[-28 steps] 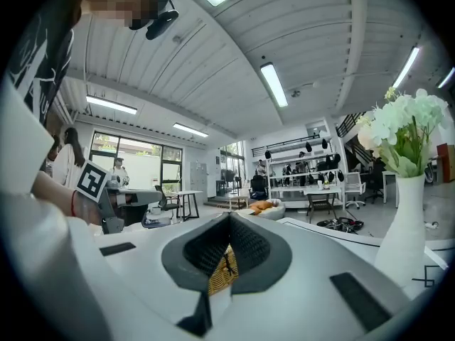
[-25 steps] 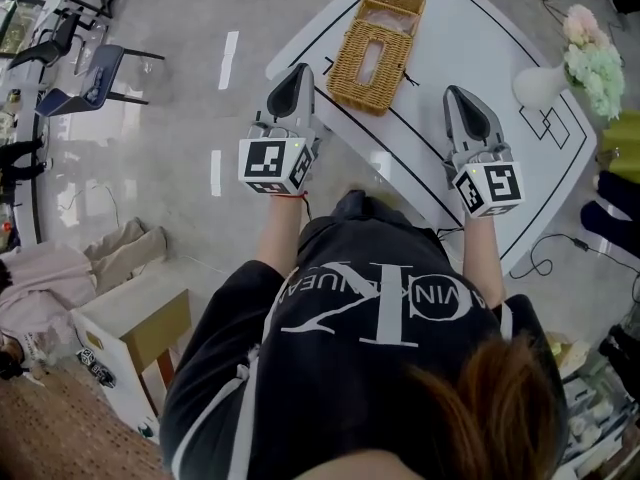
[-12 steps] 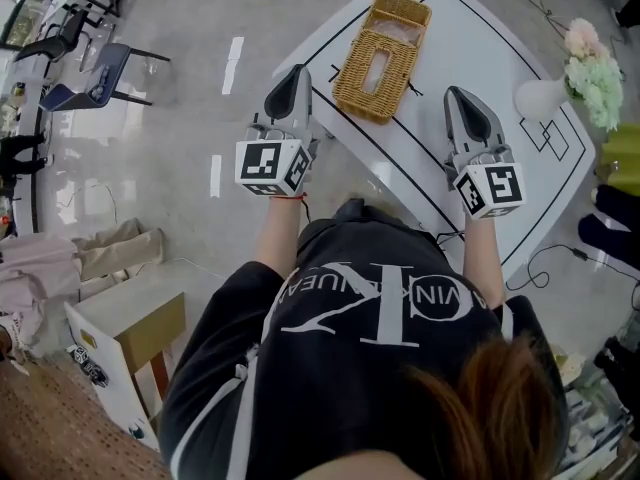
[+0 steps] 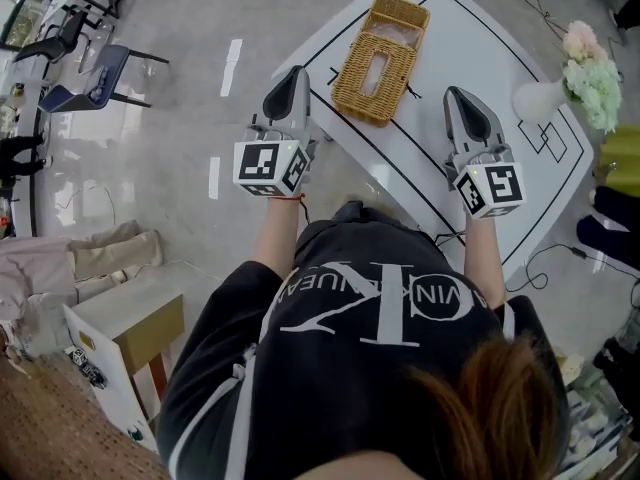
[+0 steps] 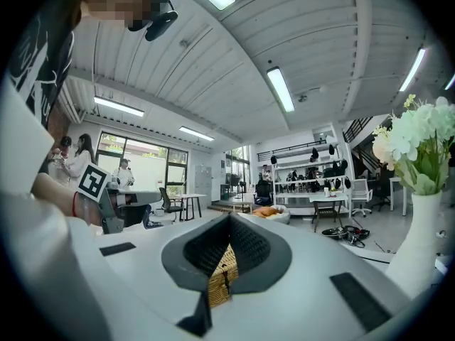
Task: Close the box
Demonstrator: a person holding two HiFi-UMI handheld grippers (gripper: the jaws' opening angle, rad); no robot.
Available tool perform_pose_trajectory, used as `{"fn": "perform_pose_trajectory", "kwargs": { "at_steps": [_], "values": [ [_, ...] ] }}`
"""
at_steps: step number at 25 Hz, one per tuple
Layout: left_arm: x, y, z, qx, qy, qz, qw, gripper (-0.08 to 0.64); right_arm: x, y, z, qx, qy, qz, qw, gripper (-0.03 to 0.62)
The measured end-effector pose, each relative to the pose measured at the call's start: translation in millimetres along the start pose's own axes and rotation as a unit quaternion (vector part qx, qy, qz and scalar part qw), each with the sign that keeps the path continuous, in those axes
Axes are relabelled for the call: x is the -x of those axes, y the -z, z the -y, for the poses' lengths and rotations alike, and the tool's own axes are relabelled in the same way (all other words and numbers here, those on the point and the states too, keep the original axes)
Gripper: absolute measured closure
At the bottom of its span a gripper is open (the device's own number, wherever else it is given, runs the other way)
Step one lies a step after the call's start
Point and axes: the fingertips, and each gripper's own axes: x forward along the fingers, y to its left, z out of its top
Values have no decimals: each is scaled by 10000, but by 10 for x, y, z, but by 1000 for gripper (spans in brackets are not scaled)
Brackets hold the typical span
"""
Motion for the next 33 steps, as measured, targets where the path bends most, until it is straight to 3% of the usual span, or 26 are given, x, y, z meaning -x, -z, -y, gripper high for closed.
{"fn": "perform_pose_trajectory", "kwargs": {
  "at_steps": [33],
  "values": [
    [-3, 0, -14, -8, -21, 9, 10000, 549, -18, 56, 0, -69, -47, -47, 10000, 595]
  ]
}}
